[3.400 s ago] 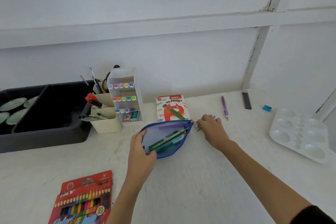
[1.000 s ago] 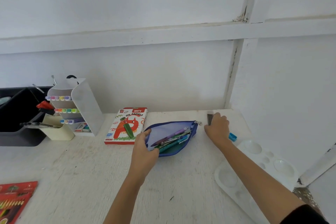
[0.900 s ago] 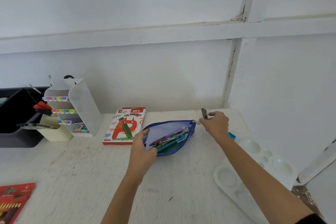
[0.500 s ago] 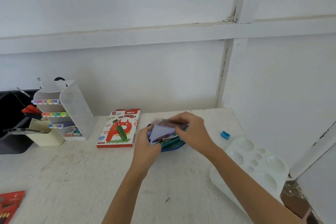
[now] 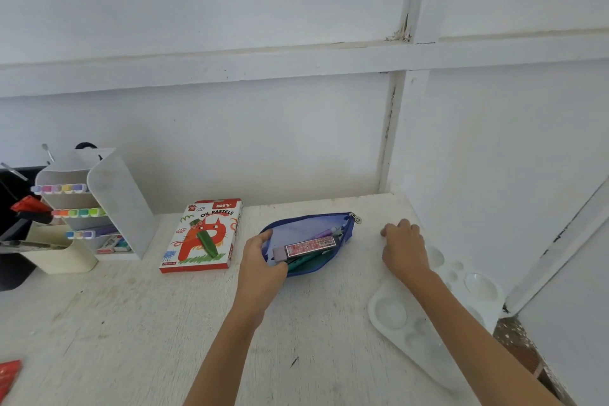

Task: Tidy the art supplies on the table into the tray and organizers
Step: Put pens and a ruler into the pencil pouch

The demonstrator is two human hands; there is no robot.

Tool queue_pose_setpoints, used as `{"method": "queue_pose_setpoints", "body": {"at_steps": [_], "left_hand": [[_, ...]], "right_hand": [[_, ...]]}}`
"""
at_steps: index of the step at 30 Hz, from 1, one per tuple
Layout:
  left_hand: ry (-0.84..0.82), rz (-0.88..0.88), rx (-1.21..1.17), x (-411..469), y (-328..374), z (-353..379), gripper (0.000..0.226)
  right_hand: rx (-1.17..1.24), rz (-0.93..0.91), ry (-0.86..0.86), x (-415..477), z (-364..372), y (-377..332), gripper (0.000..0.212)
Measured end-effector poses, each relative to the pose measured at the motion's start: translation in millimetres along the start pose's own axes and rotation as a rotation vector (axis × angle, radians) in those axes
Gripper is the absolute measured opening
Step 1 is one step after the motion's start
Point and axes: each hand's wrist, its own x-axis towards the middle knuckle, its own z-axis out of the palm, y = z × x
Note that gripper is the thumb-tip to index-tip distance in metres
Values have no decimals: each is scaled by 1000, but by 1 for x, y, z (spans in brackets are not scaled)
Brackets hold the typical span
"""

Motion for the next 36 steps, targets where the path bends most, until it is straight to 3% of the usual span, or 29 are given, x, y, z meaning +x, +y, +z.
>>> {"method": "queue_pose_setpoints", "body": {"at_steps": [4,7,10,12,14,16,18,20,22,24,26,27,31,34,36], "left_hand": [[-3,-29,-5,0,1,-1,59],[0,-36,0,-1,1,-4,58],[-8,-37,0,-2,2,-7,57],[-15,-41,1,-5,3,-10,57],[-9,-44,8,-8,2,-17,56],[2,-54,48,-9,1,-27,56],[-12,-77,73,-11,1,-40,56],[-31,-117,73,-12,0,-52,56],[-14,-130,72,-11,-3,-60,51],[134,-26,169,-12,-9,-64,38],[359,224,457,-13,-15,-64,26],[391,363,514,-13,-17,-61,24],[148,661,509,-24,-8,-29,44],[175,871,662,-20,-15,-15,50],[243,907,633,-20,-20,-13,50]], "right_hand": [[477,-34,205,-4,3,-5,31],[743,-208,436,-18,-17,-32,29],[876,-464,237,-32,-36,-60,32],[810,-574,66,-37,-35,-71,31],[829,-550,115,-34,-29,-73,36],[896,-455,173,-28,-22,-65,56],[933,-438,-15,-24,-15,-53,61],[910,-500,-260,-26,-7,-50,53],[911,-506,-240,-32,1,-55,40],[1022,-420,-150,-42,2,-65,29],[1159,-342,-123,-50,2,-74,20],[1214,-316,-131,-55,2,-78,18],[1265,-316,-113,-78,0,-94,25],[1184,-351,-30,-91,-2,-102,31],[1159,-367,15,-97,0,-105,29]]}}
